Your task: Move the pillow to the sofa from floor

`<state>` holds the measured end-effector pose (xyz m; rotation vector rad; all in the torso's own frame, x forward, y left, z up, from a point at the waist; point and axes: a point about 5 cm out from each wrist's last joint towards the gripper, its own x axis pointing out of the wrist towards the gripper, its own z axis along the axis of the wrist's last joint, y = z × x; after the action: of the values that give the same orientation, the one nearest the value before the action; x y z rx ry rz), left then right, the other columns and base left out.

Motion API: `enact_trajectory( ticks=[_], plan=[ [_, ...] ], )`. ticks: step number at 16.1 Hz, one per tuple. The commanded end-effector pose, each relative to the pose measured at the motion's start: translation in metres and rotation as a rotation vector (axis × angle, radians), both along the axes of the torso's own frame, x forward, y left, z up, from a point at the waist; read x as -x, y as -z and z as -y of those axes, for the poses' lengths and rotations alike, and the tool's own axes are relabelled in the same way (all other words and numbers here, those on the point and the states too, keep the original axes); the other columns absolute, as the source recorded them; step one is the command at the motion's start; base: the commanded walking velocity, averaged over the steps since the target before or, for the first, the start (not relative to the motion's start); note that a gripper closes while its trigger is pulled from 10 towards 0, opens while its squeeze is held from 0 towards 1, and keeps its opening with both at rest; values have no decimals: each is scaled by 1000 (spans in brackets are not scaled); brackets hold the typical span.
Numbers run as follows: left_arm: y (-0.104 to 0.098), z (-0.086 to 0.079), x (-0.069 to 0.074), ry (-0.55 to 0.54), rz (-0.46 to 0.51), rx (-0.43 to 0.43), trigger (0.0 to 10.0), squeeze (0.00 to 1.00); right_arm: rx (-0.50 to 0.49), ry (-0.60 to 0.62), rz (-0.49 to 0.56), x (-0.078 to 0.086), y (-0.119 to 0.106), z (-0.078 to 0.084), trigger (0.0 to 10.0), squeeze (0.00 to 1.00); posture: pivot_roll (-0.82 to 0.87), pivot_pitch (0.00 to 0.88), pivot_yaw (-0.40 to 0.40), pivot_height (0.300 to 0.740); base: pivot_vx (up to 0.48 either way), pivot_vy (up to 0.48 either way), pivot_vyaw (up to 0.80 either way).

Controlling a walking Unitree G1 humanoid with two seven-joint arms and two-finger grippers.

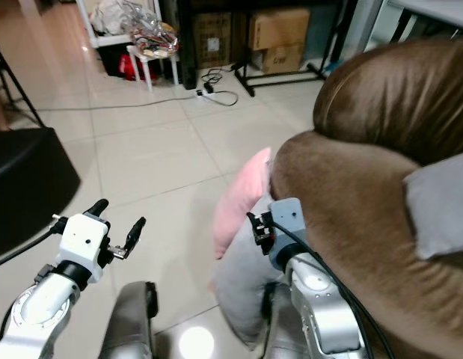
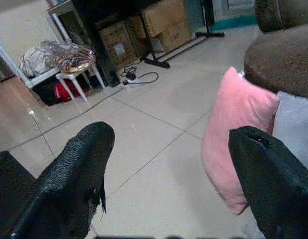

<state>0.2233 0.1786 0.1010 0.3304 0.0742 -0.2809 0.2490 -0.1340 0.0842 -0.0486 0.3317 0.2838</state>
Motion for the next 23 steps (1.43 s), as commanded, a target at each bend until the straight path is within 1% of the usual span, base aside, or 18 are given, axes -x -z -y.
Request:
enact_trajectory(
  ticks=[1, 3, 4, 5, 7, 9, 10, 11, 12, 14, 15, 16, 18, 19, 20, 21, 22, 23],
  plan=[
    [0, 0, -2, 25, -23, -1, 10000, 0, 9, -5, -2, -3, 2, -3, 10000, 0, 8, 0, 44, 496, 0, 0, 0],
    [0, 0, -2, 41, -30, -7, 10000, 0, 18, -14, -9, -8, 3, -7, 10000, 0, 0, 2, 56, 481, 0, 0, 0],
    [1, 0, -2, 49, -34, -12, 10000, 0, -7, -19, 13, -13, 0, -10, 10000, 0, 2, 4, 52, 471, 0, 0, 0],
    [1, 0, -2, 50, -34, -12, 10000, 0, -15, -20, 20, -14, -1, -11, 10000, 0, 2, 4, 52, 466, 0, 0, 0],
    [1, -1, 1, 36, -31, -14, 10000, 0, 6, -23, 19, -23, -1, -11, 10000, 0, 25, 0, 10, 466, 0, 0, 0],
    [1, -2, 2, 27, -30, -14, 10000, 0, -1, -22, 20, -27, -1, -10, 10000, 0, 28, 0, 1, 466, 0, 0, 0],
    [1, -3, 4, 11, -27, -11, 10000, 0, -17, -28, 23, -31, -1, -12, 10000, 0, 30, 0, -20, 456, 0, 0, 0],
    [1, -3, 5, 7, -26, -10, 10000, 0, -22, -32, 24, -32, -1, -13, 10000, 0, 30, 0, -22, 451, 0, 0, 0],
    [2, -3, 5, -3, -23, -6, 10000, 0, -13, -44, 23, -35, -2, -16, 10000, 0, 31, 0, -40, 441, 0, 0, 0],
    [2, -3, 6, -11, -20, -3, 10000, 0, -7, -42, 46, -40, -4, -18, 10000, 0, 30, 0, -48, 436, 0, 0, 0],
    [3, -3, 7, -6, -23, -7, 10000, 0, -3, -9, 65, -45, -5, -16, 10000, 333, 30, 0, -52, 436, 0, 0, 0],
    [4, -2, 7, 4, -33, -1, 10000, 0, 20, 32, 68, -49, -4, -12, 10000, 1000, 30, 0, -53, 436, 0, 0, 0],
    [5, 9, 9, 157, -71, 30, 10000, 0, 39, 178, 11, -64, 8, 8, 10000, 1000, 34, 0, -53, 436, 0, 0, 0],
    [4, 14, 8, 224, -85, 47, 10000, 0, 58, 206, -13, -70, 12, 14, 10000, 1000, 36, 0, -52, 436, 0, 0, 0],
    [4, 16, 8, 251, -92, 55, 10000, 0, 74, 204, -24, -73, 14, 15, 10000, 1000, 36, 0, -52, 436, 0, 0, 0],
    [6, 22, 7, 324, -127, 78, 10000, 0, 141, 198, -75, -79, 23, 17, 10000, 1000, 39, 0, -52, 436, 0, 0, 0],
    [7, 23, 6, 341, -138, 81, 10000, 0, 157, 198, -88, -80, 25, 18, 10000, 1000, 39, 0, -53, 436, 0, 0, 0],
    [10, 26, 4, 378, -160, 79, 10000, 0, 237, 187, -150, -81, 37, 21, 10000, 1000, 39, 1, -54, 436, 0, 0, 0]
  ],
)
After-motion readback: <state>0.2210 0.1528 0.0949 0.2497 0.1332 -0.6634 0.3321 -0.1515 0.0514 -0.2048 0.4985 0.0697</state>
